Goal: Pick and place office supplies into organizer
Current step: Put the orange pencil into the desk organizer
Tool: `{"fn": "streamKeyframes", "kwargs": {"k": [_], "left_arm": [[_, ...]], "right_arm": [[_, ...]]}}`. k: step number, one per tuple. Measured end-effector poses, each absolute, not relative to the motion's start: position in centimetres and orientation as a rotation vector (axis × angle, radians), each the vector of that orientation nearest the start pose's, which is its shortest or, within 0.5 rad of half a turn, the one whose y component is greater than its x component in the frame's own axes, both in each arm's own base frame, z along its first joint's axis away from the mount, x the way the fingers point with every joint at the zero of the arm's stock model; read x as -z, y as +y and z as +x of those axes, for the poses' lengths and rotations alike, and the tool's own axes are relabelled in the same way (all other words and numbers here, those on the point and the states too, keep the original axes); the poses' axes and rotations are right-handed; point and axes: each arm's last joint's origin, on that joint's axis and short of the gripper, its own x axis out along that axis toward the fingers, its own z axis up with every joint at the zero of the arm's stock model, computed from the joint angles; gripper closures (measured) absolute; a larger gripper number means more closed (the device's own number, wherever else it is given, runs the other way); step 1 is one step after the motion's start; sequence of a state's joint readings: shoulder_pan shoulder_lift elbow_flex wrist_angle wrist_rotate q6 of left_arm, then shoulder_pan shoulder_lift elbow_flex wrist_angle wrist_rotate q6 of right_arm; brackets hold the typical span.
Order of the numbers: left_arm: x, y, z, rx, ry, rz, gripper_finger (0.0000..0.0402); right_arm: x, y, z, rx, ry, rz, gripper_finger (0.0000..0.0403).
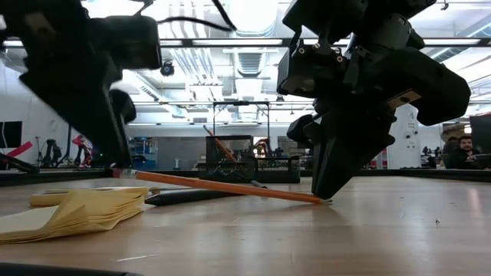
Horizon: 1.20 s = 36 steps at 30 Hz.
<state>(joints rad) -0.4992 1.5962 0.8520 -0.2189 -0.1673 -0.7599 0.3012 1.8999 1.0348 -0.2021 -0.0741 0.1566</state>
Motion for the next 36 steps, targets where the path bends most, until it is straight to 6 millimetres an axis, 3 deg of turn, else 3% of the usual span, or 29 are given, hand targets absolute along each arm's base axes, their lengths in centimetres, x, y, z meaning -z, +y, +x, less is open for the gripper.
{"fn": "streamKeyframes", "kwargs": {"k": [10, 30, 36], "left_arm": [[-15.4, -14.4, 27.9, -0.041, 0.966, -0.349, 0.0273], [-15.8, -14.3, 27.8, -0.038, 0.958, -0.352, 0.0393], [-17.5, -13.5, 27.7, -0.11, 1.042, -0.15, 0.0394]], "right_arm": [[-12.1, 10.8, 34.0, -0.25, 1.088, 0.017, 0.0394], [-12.2, 10.7, 33.7, -0.23, 1.116, 0.026, 0.0394], [-13.4, 10.0, 32.6, -0.118, 1.138, -0.022, 0.0394]]}}
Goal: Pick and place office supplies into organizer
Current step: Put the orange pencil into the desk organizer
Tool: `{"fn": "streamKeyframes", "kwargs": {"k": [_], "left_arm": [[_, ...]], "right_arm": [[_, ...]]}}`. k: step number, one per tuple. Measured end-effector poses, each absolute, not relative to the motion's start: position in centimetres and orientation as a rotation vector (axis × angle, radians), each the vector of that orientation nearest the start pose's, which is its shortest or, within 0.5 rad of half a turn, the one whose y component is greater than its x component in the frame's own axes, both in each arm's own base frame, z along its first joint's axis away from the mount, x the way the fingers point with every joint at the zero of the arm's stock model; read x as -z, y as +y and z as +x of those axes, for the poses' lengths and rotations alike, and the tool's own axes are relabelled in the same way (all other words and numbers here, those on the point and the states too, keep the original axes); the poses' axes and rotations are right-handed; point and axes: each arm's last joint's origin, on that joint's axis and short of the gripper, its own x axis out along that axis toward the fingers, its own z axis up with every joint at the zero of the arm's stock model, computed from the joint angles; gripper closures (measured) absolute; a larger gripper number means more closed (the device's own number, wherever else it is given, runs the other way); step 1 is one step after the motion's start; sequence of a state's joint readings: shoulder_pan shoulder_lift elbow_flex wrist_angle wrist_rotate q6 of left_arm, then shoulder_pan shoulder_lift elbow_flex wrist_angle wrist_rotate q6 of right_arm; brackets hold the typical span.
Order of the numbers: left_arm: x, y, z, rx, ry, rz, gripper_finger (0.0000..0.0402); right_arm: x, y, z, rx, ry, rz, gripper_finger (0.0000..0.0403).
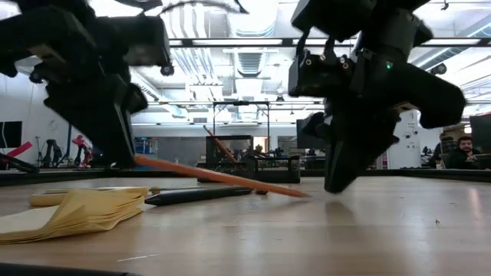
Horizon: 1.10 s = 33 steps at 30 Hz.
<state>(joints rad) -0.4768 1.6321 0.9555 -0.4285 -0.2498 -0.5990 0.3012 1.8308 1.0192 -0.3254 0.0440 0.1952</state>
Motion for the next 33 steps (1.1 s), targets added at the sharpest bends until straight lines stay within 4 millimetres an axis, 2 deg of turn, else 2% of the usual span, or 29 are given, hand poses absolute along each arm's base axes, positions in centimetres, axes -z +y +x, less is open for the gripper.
{"fn": "streamKeyframes", "kwargs": {"k": [5, 8, 14, 18, 22, 25, 33], "left_arm": [[-21.0, -10.6, 27.7, -0.162, 1.104, 0.002, 0.0395], [-24.7, -8.2, 27.3, -0.201, 1.112, 0.086, 0.0396], [-33.3, -2.1, 25.4, -0.345, 1.146, 0.243, 0.0397], [-36.6, 1.6, 24.5, -0.426, 1.238, 0.399, 0.0397], [-38.0, 4.8, 25.1, -0.446, 1.382, 0.568, 0.0397], [-37.9, 6.3, 26.3, -0.409, 1.505, 0.678, 0.0397], [-35.6, 8.6, 31.2, -0.244, 1.701, 0.926, 0.0397]], "right_arm": [[-15.6, 8.8, 31.2, 0.11, 1.095, -0.113, 0.0394], [-17.3, 8.3, 30.5, 0.215, 1.042, -0.122, 0.0394], [-20.1, 7.6, 29.3, 0.364, 0.939, -0.096, 0.0394], [-20.9, 7.3, 29.0, 0.409, 0.891, -0.106, 0.0394], [-20.9, 7.0, 29.1, 0.43, 0.885, -0.107, 0.0394], [-20.8, 6.9, 29.3, 0.438, 0.888, -0.103, 0.0394], [-20.6, 6.8, 29.3, 0.457, 0.885, -0.067, 0.0394]]}}
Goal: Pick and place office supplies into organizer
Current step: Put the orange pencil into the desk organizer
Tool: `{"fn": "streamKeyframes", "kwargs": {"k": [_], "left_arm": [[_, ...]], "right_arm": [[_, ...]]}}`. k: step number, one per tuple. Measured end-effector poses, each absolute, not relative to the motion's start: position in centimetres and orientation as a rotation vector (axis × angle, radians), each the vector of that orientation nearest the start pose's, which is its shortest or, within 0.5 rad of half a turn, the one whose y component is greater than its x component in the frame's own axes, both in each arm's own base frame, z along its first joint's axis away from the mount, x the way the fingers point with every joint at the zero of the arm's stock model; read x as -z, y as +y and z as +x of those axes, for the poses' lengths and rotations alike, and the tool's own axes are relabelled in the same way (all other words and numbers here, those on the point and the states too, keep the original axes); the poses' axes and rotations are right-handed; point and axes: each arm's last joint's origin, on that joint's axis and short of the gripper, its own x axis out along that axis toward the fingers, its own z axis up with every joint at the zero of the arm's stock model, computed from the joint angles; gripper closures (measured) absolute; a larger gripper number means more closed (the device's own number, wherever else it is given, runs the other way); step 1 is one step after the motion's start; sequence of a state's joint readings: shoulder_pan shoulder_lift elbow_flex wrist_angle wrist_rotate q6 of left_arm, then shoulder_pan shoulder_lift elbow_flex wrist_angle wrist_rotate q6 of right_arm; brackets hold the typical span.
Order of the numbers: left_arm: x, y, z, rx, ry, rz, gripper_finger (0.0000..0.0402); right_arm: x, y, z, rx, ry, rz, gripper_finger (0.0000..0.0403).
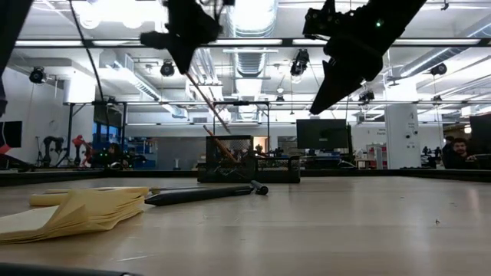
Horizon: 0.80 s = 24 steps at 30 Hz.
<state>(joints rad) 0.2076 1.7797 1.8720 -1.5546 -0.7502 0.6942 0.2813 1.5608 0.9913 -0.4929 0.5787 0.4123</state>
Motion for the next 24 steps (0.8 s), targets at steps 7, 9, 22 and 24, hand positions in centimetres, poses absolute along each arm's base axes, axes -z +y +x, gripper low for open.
{"fn": "streamKeyframes", "kwargs": {"k": [7, 9, 22, 24], "left_arm": [[-32.2, 10.4, 34.6, -0.163, 1.787, 0.996, 0.0397], [-31.4, 10.6, 35.3, -0.149, 1.786, 1.014, 0.0397], [-27.7, 10.4, 38.7, -0.153, 1.746, 1.026, 0.0364], [-27.9, 10.2, 38.8, -0.169, 1.718, 1.027, 0.0353]], "right_arm": [[-20.5, 6.8, 29.3, 0.454, 0.888, -0.065, 0.0394], [-20.5, 6.8, 29.3, 0.451, 0.889, -0.063, 0.0394], [-20.4, 6.8, 29.3, 0.445, 0.897, -0.066, 0.0394], [-20.4, 6.9, 29.3, 0.425, 0.904, -0.057, 0.0394]]}}
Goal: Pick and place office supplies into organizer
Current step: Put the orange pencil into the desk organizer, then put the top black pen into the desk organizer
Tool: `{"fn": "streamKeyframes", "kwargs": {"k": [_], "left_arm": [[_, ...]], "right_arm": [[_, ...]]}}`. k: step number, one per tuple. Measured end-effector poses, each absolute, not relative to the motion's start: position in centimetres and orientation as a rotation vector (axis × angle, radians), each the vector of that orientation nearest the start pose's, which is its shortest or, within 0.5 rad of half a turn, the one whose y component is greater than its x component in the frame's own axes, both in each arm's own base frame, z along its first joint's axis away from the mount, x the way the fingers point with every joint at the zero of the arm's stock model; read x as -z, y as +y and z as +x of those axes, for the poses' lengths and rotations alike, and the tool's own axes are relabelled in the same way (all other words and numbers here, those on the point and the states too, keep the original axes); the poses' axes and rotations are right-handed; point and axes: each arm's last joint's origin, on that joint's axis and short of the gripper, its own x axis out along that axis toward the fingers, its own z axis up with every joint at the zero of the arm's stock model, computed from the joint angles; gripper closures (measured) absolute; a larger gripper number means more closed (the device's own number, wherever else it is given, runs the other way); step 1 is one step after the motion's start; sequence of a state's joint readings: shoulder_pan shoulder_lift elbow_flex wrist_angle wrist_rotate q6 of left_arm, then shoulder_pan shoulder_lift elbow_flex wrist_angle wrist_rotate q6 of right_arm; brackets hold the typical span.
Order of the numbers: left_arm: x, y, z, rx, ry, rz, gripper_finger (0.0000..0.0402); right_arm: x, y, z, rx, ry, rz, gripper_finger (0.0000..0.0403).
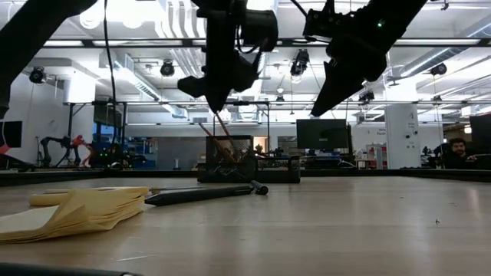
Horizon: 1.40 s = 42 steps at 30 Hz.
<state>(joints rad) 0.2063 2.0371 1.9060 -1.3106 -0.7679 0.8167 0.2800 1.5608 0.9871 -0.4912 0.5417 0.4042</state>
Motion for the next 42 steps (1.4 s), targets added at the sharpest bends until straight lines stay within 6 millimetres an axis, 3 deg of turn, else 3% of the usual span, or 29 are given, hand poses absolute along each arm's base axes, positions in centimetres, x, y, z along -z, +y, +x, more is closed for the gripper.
{"fn": "streamKeyframes", "kwargs": {"k": [6, 12, 18, 22, 27, 34, 42], "left_arm": [[-28.7, 9.8, 38.2, -0.255, 1.683, 0.919, 0.0312], [-30.0, 9.3, 36.8, -0.361, 1.672, 0.783, 0.0284], [-32.2, 7.3, 34.3, -0.313, 1.515, 0.229, 0.0279], [-32.8, 4.2, 33.2, -0.211, 1.313, 0.075, 0.0279], [-31.0, 0.2, 30.3, -0.183, 1.251, -0.046, 0.0292], [-27.5, -4.6, 26.8, -0.228, 1.142, -0.281, 0.0388], [-26.0, -7.3, 26.2, -0.255, 0.984, -0.482, 0.0394]], "right_arm": [[-20.2, 7.0, 29.3, 0.285, 0.968, 0.013, 0.0394], [-20.1, 6.4, 29.4, 0.297, 0.974, 0.029, 0.0394], [-20.0, 5.8, 29.8, 0.196, 0.997, 0.027, 0.0394], [-20.0, 5.2, 30.4, 0.078, 0.982, 0.027, 0.0394], [-19.3, 3.3, 31.9, -0.02, 0.986, 0.158, 0.0394], [-17.5, 0.4, 35.5, -0.013, 1.028, 0.199, 0.0394], [-16.9, -2.9, 40.2, 0.077, 1.01, 0.058, 0.0394]]}}
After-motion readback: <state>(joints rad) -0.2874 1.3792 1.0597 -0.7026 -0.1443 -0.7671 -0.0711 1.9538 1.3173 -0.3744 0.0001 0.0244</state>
